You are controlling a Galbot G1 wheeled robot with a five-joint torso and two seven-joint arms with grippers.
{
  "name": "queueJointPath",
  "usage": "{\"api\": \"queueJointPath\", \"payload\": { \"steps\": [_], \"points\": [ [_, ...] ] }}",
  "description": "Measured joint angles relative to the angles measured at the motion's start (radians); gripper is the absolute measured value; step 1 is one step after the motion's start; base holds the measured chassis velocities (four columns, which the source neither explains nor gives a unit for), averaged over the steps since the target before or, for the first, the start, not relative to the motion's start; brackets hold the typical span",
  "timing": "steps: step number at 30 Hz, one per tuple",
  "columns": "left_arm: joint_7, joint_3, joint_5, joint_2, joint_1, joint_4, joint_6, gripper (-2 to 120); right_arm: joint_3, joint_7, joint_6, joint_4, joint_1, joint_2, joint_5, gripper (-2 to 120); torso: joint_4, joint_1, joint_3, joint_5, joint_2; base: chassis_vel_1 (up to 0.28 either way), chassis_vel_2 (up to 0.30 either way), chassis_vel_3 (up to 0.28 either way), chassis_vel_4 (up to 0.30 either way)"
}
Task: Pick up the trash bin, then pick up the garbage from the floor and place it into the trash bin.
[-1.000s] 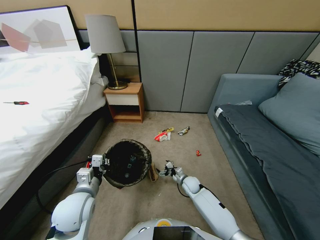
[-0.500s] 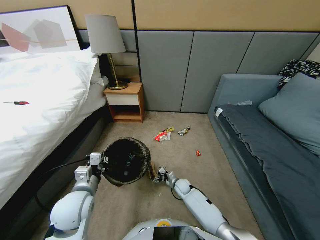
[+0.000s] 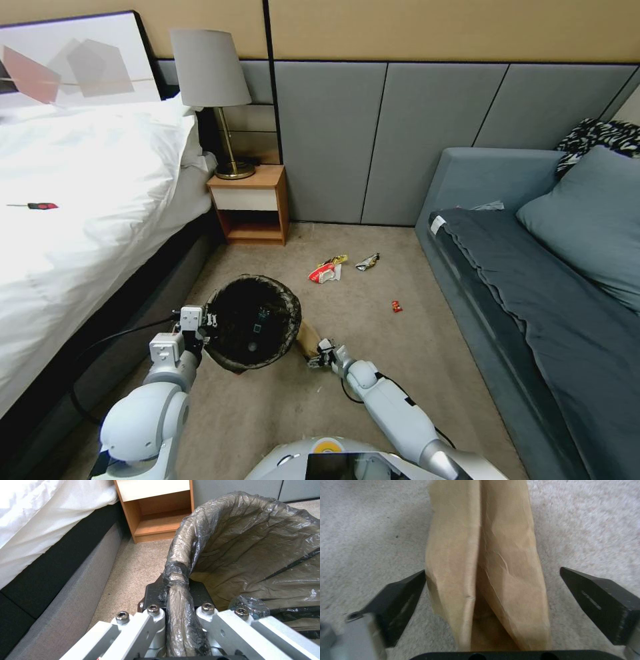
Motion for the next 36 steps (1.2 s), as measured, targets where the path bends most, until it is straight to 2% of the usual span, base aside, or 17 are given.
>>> {"api": "queueJointPath", "payload": {
  "steps": [2,3,7,8,11,12,16,21,23,26,30,33,36],
  "points": [
    [0.000,0.000,0.000,0.000,0.000,-0.001,0.000,5,0.000,-0.004,0.002,-0.009,0.002,0.004,-0.001,84,0.0000,0.000,0.000,0.0000,0.000,0.000,0.000,0.000,0.000],
    [0.000,0.000,0.000,0.000,0.000,-0.001,0.000,5,0.000,-0.004,0.002,-0.009,0.002,0.004,-0.001,84,0.0000,0.000,0.000,0.0000,0.000,0.000,0.000,0.000,0.000],
    [0.000,0.001,0.001,-0.002,0.000,-0.001,0.001,5,0.000,-0.008,0.006,-0.015,0.002,0.006,-0.003,65,0.0000,0.000,0.000,0.0000,0.000,0.000,0.000,0.000,0.000],
    [0.000,0.001,0.001,-0.002,0.000,-0.001,0.001,5,0.000,-0.008,0.006,-0.015,0.002,0.006,-0.003,65,0.0000,0.000,0.000,0.0000,0.000,0.000,0.000,0.000,0.000],
    [0.000,0.003,0.002,-0.003,0.000,-0.001,0.001,5,0.000,-0.008,0.012,-0.020,0.002,0.006,-0.006,51,0.0000,0.000,0.000,0.0000,0.000,0.000,0.000,0.000,0.000],
    [0.000,0.003,0.002,-0.003,0.000,-0.001,0.001,5,0.000,-0.008,0.012,-0.020,0.002,0.006,-0.006,51,0.0000,0.000,0.000,0.0000,0.000,0.000,0.000,0.000,0.000],
    [0.000,0.004,0.003,-0.001,0.001,-0.002,0.001,5,0.000,-0.008,0.019,-0.016,0.000,0.005,-0.009,31,0.0001,0.000,0.000,0.0002,0.000,0.000,0.000,0.000,0.000],
    [0.000,0.006,0.003,0.000,0.001,0.000,0.001,5,0.002,-0.007,0.018,-0.009,-0.001,0.002,-0.012,19,0.0000,0.000,0.000,0.0001,0.000,0.000,0.000,0.000,0.000],
    [0.000,0.008,0.003,0.002,0.000,0.001,0.001,5,0.012,-0.002,0.020,0.005,-0.004,-0.004,-0.021,7,-0.0001,0.000,0.000,0.0001,0.000,0.000,0.000,0.000,0.000],
    [0.000,0.009,0.003,0.002,0.001,0.002,0.002,5,0.025,0.004,0.021,0.030,-0.012,-0.012,-0.026,0,0.0000,0.000,0.000,0.0001,0.000,0.000,0.000,0.000,0.000],
    [0.000,0.009,0.003,0.004,0.002,0.004,0.002,5,0.044,0.012,0.021,0.074,-0.028,-0.030,-0.031,0,0.0000,0.000,0.000,0.0001,0.000,0.000,0.000,0.000,0.000],
    [0.001,0.009,0.003,0.008,0.001,0.005,0.002,5,0.082,0.020,0.015,0.181,-0.063,-0.077,-0.038,0,-0.0002,0.000,0.000,0.0001,0.000,0.000,0.000,0.000,0.000],
    [0.001,0.009,0.003,0.009,0.001,0.005,0.002,5,0.098,0.021,0.011,0.228,-0.078,-0.095,-0.038,0,-0.0002,0.000,0.000,0.0003,0.000,0.000,0.000,0.000,0.000]
  ]
}}
